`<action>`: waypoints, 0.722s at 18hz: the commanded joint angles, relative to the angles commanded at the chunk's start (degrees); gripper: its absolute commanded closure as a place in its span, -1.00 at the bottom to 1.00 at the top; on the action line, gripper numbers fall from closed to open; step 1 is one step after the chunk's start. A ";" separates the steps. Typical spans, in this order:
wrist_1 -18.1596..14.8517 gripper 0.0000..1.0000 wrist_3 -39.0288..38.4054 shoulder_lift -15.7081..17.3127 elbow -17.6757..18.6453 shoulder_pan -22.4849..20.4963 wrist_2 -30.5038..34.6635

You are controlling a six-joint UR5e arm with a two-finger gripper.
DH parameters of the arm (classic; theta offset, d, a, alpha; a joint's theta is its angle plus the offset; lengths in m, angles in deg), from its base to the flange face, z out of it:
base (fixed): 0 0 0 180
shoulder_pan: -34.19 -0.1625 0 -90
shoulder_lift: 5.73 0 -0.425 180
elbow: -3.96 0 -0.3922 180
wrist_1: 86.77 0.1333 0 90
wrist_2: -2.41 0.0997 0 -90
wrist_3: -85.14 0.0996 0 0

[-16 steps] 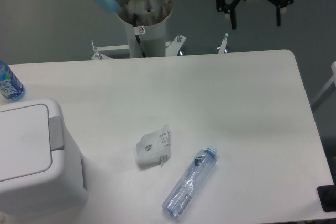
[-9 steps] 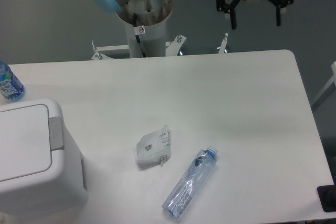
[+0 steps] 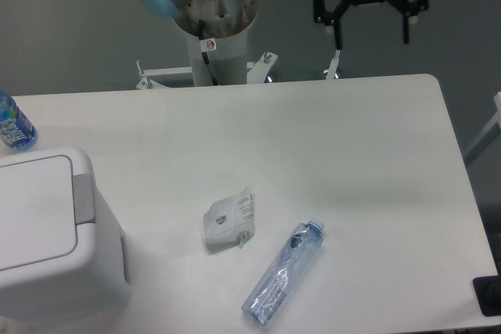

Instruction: Open the trash can

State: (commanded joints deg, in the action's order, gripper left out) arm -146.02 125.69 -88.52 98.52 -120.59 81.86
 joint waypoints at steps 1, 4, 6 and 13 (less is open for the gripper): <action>1.06 -1.00 -3.78 -0.26 0.00 1.23 0.00; 4.48 -1.00 -13.55 -1.58 -0.09 5.80 0.00; 6.07 -1.00 -17.34 -2.90 -0.44 8.70 0.09; 8.00 -1.00 -29.55 -7.29 -1.75 16.52 -0.18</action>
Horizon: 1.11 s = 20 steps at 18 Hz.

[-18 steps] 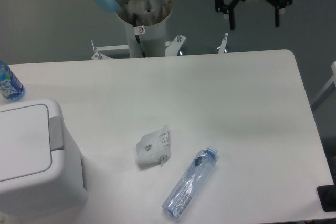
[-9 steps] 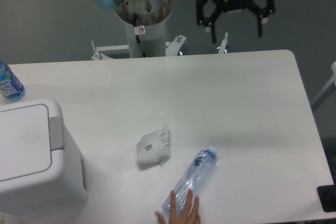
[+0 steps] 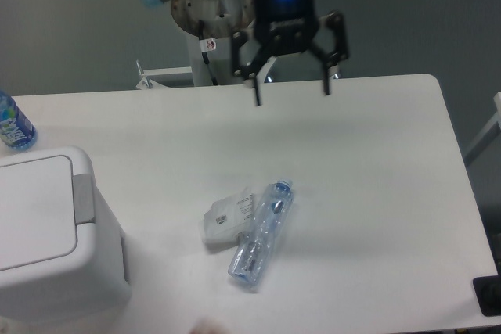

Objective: Open the trash can
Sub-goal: 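Move the open gripper across the table toward the white trash bin lid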

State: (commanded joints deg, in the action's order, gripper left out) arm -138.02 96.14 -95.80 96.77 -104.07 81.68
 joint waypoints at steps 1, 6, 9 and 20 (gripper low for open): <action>0.44 -1.00 -1.23 -1.06 -0.44 1.40 0.00; 0.53 -1.00 -5.02 -4.75 -1.58 6.59 -0.26; 0.45 -1.00 -10.81 -7.21 -4.21 9.06 -1.84; 0.45 -1.00 -13.02 -10.03 -4.84 13.55 -2.11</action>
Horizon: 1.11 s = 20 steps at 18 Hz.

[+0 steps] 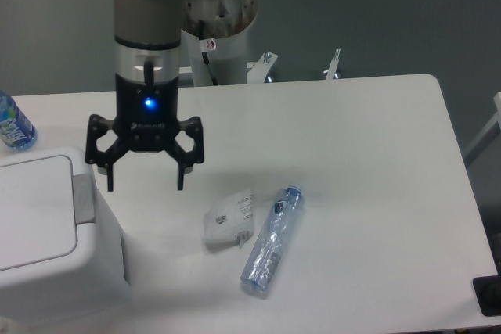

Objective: Open the trash can
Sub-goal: 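Lower the gripper onto the bin lid edge and push it open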

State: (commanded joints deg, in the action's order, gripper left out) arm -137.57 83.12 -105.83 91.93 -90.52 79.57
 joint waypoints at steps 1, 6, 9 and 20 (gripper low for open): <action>0.00 -1.00 0.00 -0.09 0.00 0.00 0.00; 0.09 -1.00 0.00 -0.97 -0.09 1.40 0.00; 0.09 -1.00 0.00 -1.49 -0.09 1.67 0.00; 0.09 -1.00 0.00 -1.85 0.00 2.11 0.09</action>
